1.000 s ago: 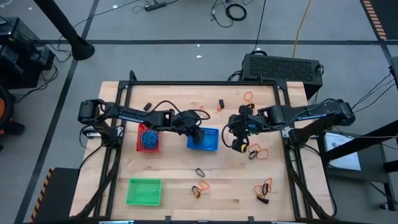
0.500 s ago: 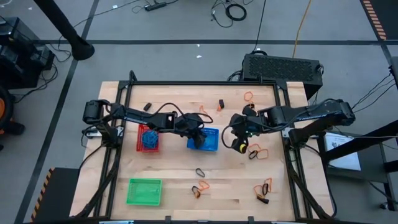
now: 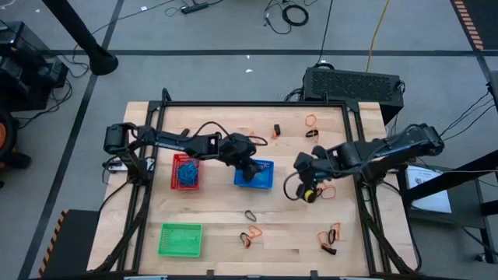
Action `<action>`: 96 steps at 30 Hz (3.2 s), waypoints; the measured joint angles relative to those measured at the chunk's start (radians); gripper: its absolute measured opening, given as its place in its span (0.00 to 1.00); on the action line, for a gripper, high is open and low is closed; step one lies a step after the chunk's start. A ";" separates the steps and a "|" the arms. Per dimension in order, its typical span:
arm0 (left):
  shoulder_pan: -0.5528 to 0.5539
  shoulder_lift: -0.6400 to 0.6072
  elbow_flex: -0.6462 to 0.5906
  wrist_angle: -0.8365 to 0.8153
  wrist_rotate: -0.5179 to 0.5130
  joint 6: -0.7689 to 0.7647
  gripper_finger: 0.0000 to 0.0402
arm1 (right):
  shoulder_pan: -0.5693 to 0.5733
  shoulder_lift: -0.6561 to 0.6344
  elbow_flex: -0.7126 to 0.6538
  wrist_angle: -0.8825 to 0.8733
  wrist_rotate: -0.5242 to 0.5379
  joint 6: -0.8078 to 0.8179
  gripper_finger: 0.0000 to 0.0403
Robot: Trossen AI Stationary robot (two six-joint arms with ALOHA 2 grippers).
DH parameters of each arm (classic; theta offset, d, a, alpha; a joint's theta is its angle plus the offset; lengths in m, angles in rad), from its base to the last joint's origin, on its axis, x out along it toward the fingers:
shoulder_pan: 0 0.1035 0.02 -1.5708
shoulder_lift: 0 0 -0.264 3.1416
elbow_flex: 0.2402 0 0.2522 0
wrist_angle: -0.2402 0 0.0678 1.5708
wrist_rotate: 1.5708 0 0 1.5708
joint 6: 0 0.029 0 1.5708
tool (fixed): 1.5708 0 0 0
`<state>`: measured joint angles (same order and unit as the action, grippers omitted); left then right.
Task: Sort rubber bands into baskets
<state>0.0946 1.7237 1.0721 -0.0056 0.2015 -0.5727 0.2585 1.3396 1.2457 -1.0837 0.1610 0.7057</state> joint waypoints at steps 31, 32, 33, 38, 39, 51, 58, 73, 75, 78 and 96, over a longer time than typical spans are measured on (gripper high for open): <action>-0.095 0.550 0.916 -0.308 -0.091 0.457 0.36 | 0.241 -0.470 -0.599 0.193 -0.031 0.671 0.00; -0.092 0.587 0.953 -0.311 -0.091 0.451 0.36 | 0.245 -0.478 -0.599 0.193 -0.031 0.672 0.00; -0.089 0.622 0.990 -0.316 -0.096 0.450 0.36 | 0.250 -0.486 -0.598 0.193 -0.031 0.679 0.00; -0.087 0.802 1.189 -0.386 -0.132 0.450 0.36 | 0.285 -0.529 -0.598 0.191 -0.031 0.737 0.00; -0.088 0.828 1.218 -0.403 -0.132 0.450 0.36 | 0.294 -0.537 -0.598 0.190 -0.031 0.751 0.00; -0.091 0.973 1.283 -0.275 -0.206 0.448 0.36 | 0.357 -0.570 -0.598 0.190 -0.033 0.846 0.00; -0.116 1.012 1.285 -0.236 -0.201 0.449 0.36 | 0.379 -0.574 -0.598 0.192 -0.064 0.900 0.00; -0.131 1.035 1.288 -0.281 -0.223 0.451 0.26 | 0.393 -0.574 -0.598 0.228 -0.063 0.935 0.00; -0.128 1.035 1.288 -0.284 -0.223 0.451 0.18 | 0.392 -0.574 -0.598 0.231 -0.057 0.935 0.00; -0.127 1.035 1.288 -0.287 -0.221 0.450 0.05 | 0.392 -0.574 -0.598 0.248 -0.056 0.933 0.00; -0.063 0.843 1.282 -0.386 -0.198 0.463 0.00 | 0.392 -0.574 -0.597 0.284 0.012 0.867 0.00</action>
<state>0.0314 2.5669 2.3543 -0.3914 0.0036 -0.1093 0.6506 0.7658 0.6487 -0.7998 0.1733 1.5724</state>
